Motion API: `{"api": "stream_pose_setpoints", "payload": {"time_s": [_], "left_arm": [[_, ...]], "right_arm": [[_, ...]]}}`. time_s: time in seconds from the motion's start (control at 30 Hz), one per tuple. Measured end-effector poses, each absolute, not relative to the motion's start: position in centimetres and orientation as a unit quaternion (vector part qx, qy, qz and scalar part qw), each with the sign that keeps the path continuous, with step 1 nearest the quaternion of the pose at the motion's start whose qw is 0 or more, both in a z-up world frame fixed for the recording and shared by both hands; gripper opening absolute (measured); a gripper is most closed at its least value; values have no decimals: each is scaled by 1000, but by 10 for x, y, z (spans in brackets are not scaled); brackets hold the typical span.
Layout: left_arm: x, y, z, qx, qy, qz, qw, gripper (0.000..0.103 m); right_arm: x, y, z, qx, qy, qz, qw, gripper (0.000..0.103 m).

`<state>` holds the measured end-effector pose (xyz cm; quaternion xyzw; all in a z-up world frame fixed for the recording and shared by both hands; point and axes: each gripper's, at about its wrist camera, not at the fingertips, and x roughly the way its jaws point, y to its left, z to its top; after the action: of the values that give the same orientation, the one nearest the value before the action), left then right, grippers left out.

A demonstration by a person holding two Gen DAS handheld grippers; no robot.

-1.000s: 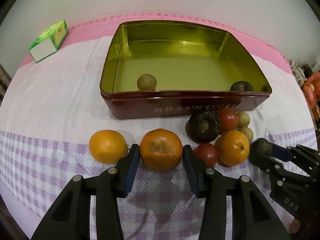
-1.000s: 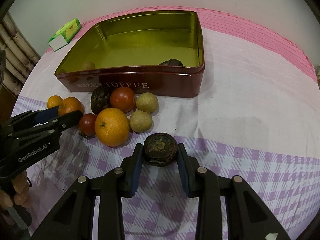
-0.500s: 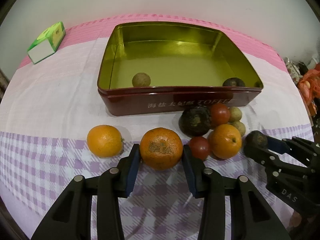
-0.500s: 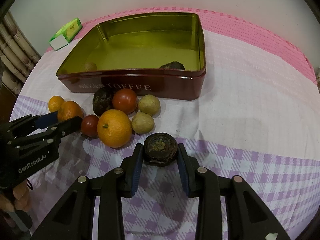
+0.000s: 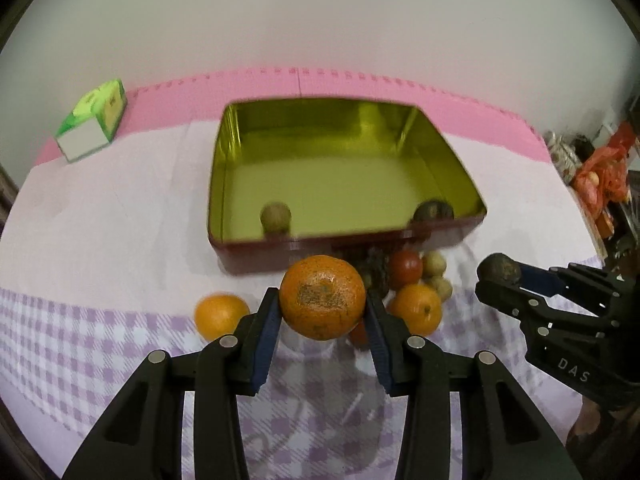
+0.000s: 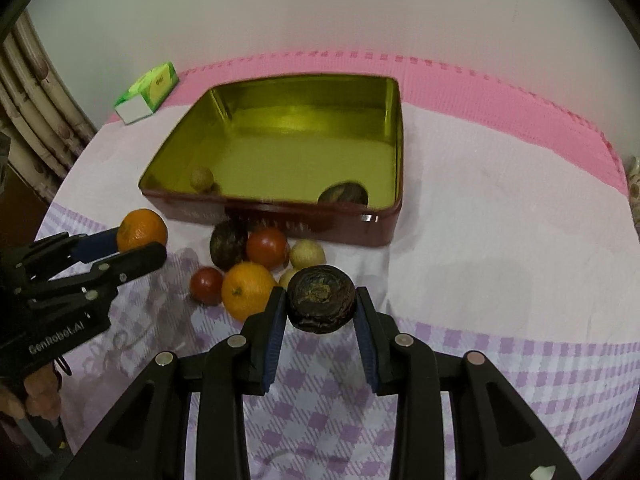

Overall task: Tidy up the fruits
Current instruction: 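Lift the dark fruit toward the tin with the right gripper while the left grasps an orange, then carry the dark fruit and orange over the tin and open both grippers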

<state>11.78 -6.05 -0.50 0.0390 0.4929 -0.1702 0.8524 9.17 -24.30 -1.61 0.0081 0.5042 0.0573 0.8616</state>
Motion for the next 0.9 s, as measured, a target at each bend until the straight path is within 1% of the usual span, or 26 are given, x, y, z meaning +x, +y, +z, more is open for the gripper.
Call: {"api": "stream_pose_setpoints", "payload": {"time_s": [0.2,0.37,0.6,0.9], "left_arm": [[139,-51,14,33,469,-160,868,42],[164,-46,15,37,467,-143,872,42],[191,-54,-4,47,484,-138,863,42],[201,-69,-19,50,499,-152,852,42]], "right_arm": [[104,-244,7,-1,482,61,874,32],[125,-241,17,-8,472,65,879,32],[160,-239,9,-12,477,68,876,32],[187,-235,-13,-9,498,72,864,32]]}}
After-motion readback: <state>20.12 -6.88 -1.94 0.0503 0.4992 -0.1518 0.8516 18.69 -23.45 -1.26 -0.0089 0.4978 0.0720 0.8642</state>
